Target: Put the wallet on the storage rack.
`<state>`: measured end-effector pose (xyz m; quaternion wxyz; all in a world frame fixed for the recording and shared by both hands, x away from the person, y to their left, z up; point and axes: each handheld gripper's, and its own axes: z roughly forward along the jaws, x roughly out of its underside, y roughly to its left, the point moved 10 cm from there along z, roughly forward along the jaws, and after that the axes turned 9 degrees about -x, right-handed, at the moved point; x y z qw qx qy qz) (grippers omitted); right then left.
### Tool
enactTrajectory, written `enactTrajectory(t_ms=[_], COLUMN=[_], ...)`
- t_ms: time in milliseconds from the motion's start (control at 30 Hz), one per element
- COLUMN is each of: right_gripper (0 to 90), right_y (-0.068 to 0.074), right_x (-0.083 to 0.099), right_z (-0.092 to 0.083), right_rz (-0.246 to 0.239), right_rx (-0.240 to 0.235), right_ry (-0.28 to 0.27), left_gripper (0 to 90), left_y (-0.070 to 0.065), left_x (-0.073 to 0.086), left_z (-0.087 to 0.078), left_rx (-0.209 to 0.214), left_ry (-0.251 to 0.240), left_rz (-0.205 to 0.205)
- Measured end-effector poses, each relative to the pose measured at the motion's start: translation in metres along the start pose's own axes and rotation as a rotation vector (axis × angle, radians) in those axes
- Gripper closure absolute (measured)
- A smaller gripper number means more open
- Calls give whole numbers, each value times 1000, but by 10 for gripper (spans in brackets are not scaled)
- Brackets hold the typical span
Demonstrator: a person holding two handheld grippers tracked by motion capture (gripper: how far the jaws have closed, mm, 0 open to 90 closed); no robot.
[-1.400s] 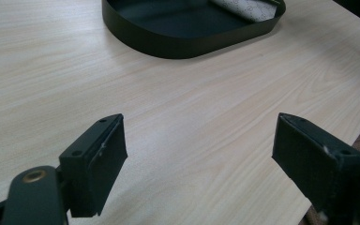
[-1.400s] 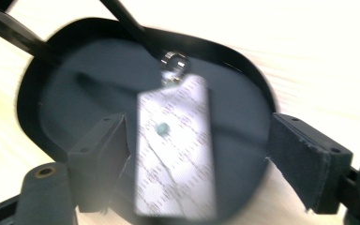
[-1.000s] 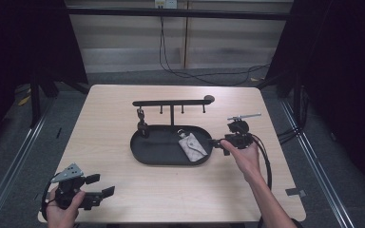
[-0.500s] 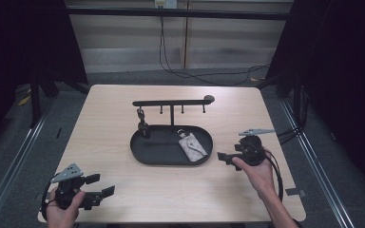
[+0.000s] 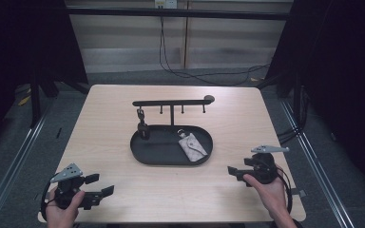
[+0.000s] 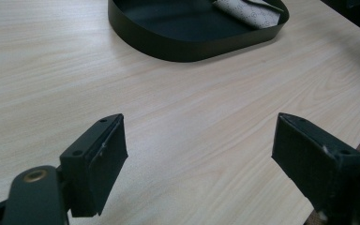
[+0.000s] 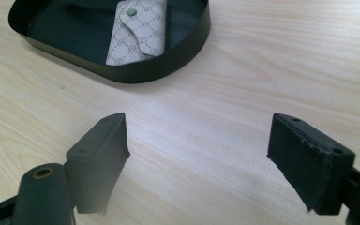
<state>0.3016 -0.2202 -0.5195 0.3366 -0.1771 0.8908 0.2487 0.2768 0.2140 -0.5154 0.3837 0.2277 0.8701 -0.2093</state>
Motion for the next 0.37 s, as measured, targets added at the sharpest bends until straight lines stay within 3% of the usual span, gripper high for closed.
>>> enactTrajectory(t_ms=[67, 133, 267, 300, 367], right_gripper=[225, 236, 233, 217, 211], right_y=[0, -1, -2, -8, -10], right_x=[5, 5, 10, 20, 22], right_z=[0, -2, -2, 2, 3], right_rz=[25, 13, 18, 24, 29], right_rx=[-11, 9, 10, 26, 32], right_ry=[-17, -42, -37, -2, 6], left_gripper=[179, 180, 179, 179, 179], left_y=[0, 0, -1, -1, 0], left_x=[0, -1, -1, -2, -2], left_z=[0, -1, -1, -1, -1], left_rx=[-1, -2, 2, 5, 5], left_ry=[0, -3, -6, -8, -8], left_rz=[2, -3, 0, 1, -2])
